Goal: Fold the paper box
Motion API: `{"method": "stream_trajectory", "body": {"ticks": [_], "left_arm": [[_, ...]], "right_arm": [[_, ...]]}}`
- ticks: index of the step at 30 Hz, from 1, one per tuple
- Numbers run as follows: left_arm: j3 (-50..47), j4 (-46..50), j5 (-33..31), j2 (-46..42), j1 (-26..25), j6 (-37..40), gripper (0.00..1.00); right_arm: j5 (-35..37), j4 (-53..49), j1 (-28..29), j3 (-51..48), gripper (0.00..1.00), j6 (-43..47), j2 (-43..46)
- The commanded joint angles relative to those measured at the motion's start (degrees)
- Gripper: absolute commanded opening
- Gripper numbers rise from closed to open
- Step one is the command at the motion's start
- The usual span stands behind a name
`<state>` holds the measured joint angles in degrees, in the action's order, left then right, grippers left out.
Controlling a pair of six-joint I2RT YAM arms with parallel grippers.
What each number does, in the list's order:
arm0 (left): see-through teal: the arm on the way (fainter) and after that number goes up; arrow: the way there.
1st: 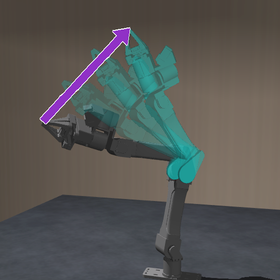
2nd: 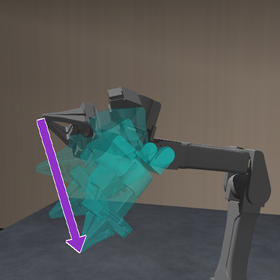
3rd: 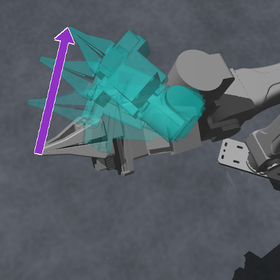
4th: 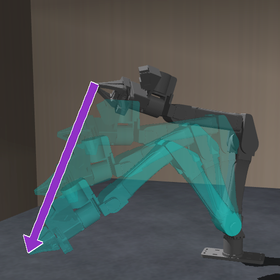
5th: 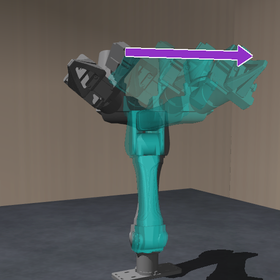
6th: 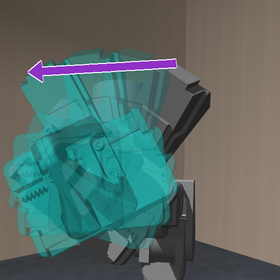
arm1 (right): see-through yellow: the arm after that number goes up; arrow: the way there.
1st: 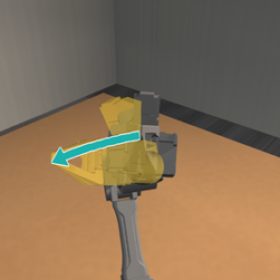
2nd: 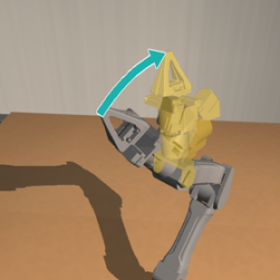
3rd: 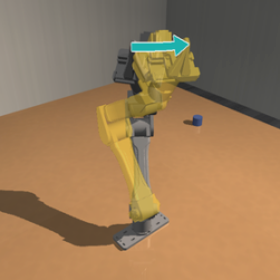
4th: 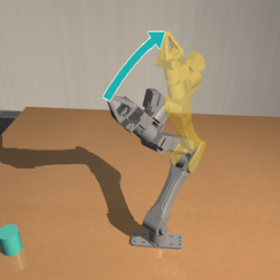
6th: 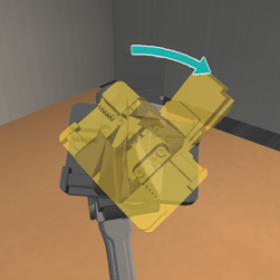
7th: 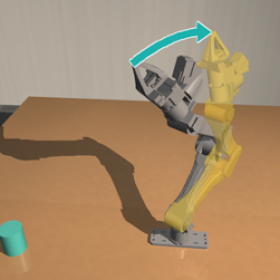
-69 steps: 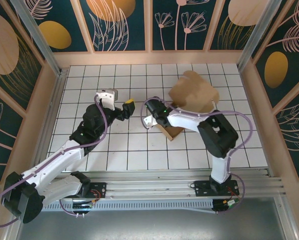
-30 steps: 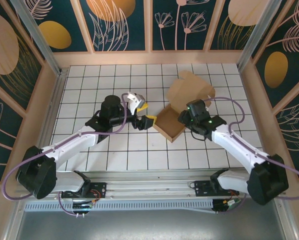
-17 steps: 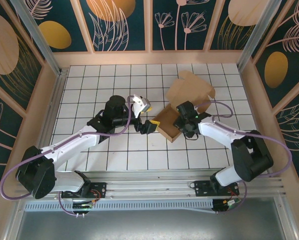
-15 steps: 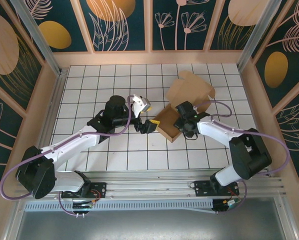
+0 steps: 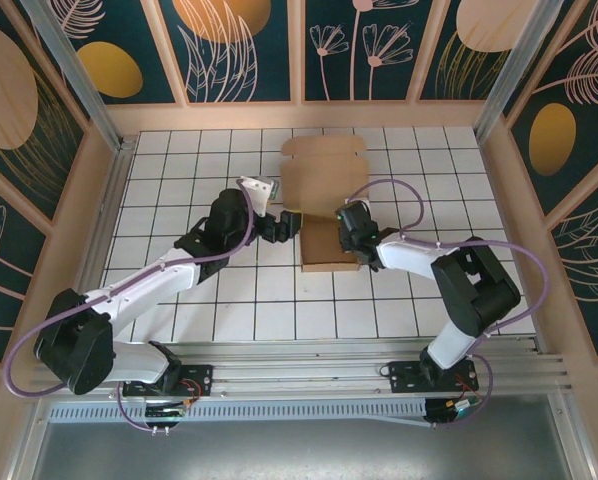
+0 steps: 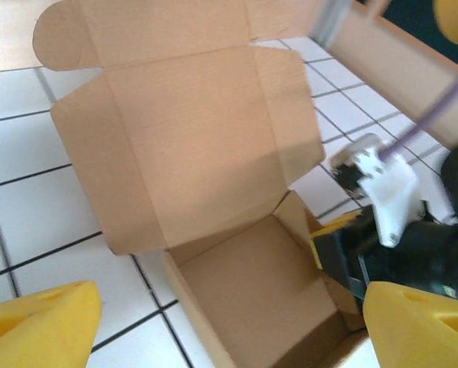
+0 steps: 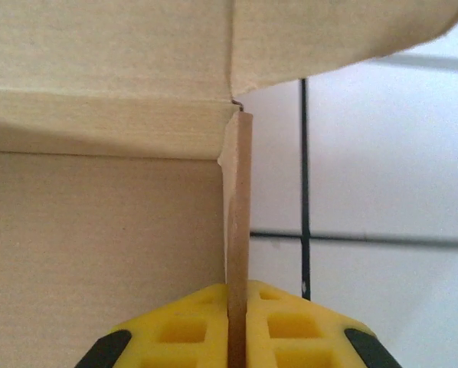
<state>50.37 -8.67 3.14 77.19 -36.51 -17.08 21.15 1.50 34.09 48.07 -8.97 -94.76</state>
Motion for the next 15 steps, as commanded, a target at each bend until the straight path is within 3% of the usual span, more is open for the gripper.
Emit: {"method": "stream_trajectory", "body": {"ticks": [1,4,6,10,15], "left_arm": [[-0.2,-1.2,-3.0,0.2,1.7,-6.9,0.88],[-0.1,-1.4,-3.3,0.6,2.2,-7.1,0.88],[0.4,-1.2,-3.4,1.4,2.6,-6.7,0.88],[3.3,0.1,-1.0,4.0,4.2,-5.1,0.88],[10.3,4.1,1.8,10.1,6.0,-5.0,0.89]], "right_arm": [[-2.1,11.8,-1.3,-0.5,0.13,16.4,-1.3],[-5.6,10.9,-2.3,1.8,0.29,15.1,-2.0],[-7.5,9.6,-2.3,3.5,0.46,14.3,-1.0],[-12.5,6.5,-2.4,5.2,0.59,13.7,3.5],[-29.3,3.9,-13.9,6.4,0.77,13.8,7.9]]}}
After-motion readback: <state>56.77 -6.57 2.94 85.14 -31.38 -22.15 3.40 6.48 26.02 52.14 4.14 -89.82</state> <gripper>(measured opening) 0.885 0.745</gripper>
